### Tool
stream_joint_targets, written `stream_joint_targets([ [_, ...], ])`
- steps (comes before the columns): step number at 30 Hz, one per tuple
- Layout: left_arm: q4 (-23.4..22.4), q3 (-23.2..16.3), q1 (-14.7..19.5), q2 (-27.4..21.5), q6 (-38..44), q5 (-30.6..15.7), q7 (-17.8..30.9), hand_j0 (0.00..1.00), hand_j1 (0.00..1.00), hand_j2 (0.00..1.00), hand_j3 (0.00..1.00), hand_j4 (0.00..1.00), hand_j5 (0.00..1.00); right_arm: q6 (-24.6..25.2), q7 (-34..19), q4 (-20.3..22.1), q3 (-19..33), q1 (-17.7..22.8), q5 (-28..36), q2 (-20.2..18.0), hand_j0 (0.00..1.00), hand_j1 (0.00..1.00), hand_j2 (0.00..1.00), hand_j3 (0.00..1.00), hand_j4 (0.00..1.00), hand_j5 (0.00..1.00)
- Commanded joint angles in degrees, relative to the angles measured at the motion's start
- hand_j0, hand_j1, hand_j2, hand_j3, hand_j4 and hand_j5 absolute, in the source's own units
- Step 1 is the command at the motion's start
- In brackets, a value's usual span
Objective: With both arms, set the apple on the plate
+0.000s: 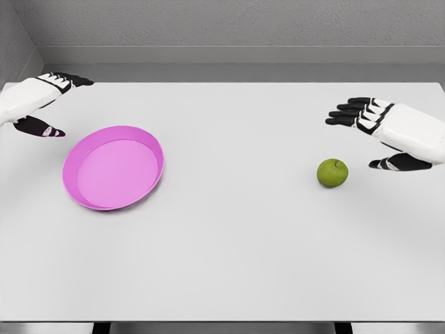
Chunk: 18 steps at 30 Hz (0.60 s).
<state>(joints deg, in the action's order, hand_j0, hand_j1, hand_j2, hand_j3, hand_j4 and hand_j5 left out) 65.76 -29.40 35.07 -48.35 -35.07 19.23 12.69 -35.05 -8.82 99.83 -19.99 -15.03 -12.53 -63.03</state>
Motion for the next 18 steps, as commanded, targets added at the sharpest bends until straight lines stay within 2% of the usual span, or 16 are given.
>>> stream_joint_targets([
  [1,0.2,0.0,0.0,-0.1,0.1,-0.3,0.0,1.00,1.00,1.00,1.00,1.00,1.00,0.1,0.0,0.0,0.0,-0.1,0.3,-0.1,1.00,1.00,1.00,1.00,1.00,1.00],
  [5,0.2,0.0,0.0,-0.1,0.1,-0.3,0.1,1.00,1.00,1.00,1.00,1.00,1.00,0.1,0.6,-0.2,-0.4,0.0,0.8,-0.1,1.00,1.00,1.00,1.00,1.00,1.00],
  [7,0.2,0.0,0.0,-0.1,0.1,-0.1,0.0,1.00,1.00,1.00,1.00,1.00,1.00,0.1,-0.1,-0.1,-3.6,-0.3,0.8,0.0,1.00,1.00,1.00,1.00,1.00,1.00],
  [8,0.3,0.0,0.0,-0.1,0.1,-0.1,0.0,1.00,1.00,1.00,1.00,1.00,1.00,0.1,-1.6,-0.1,-4.9,-0.6,0.7,0.2,1.00,1.00,1.00,1.00,1.00,1.00],
  [9,0.3,0.0,0.0,-0.2,0.1,-0.1,0.0,1.00,1.00,1.00,1.00,1.00,1.00,0.1,-5.5,-0.1,-5.9,-1.2,0.7,0.7,1.00,1.00,1.00,1.00,1.00,1.00],
  [10,0.3,0.0,0.0,-0.2,0.1,-0.1,0.0,1.00,1.00,1.00,1.00,1.00,1.00,0.1,-8.2,0.0,-7.3,-2.2,0.7,0.8,1.00,1.00,1.00,1.00,1.00,1.00],
  [13,0.2,0.0,0.0,-0.2,0.1,-0.1,0.0,1.00,1.00,1.00,1.00,1.00,1.00,5.9,-16.8,-0.3,-13.1,-8.9,0.7,3.3,1.00,1.00,1.00,1.00,1.00,1.00],
  [14,0.2,0.0,0.0,-0.2,0.1,0.0,0.0,1.00,1.00,1.00,1.00,1.00,1.00,7.6,-18.6,-0.8,-15.6,-11.5,0.7,4.1,1.00,1.00,1.00,1.00,1.00,1.00],
  [16,0.1,0.0,0.1,-0.2,0.1,0.0,0.0,1.00,1.00,1.00,1.00,1.00,1.00,11.6,-20.3,-1.1,-18.0,-13.7,0.5,5.1,1.00,1.00,1.00,1.00,1.00,1.00],
  [18,0.1,0.0,0.1,-0.2,0.1,0.0,0.0,1.00,1.00,1.00,1.00,1.00,1.00,13.5,-21.5,-2.8,-20.4,-16.3,0.4,6.3,1.00,1.00,1.00,1.00,1.00,1.00],
])
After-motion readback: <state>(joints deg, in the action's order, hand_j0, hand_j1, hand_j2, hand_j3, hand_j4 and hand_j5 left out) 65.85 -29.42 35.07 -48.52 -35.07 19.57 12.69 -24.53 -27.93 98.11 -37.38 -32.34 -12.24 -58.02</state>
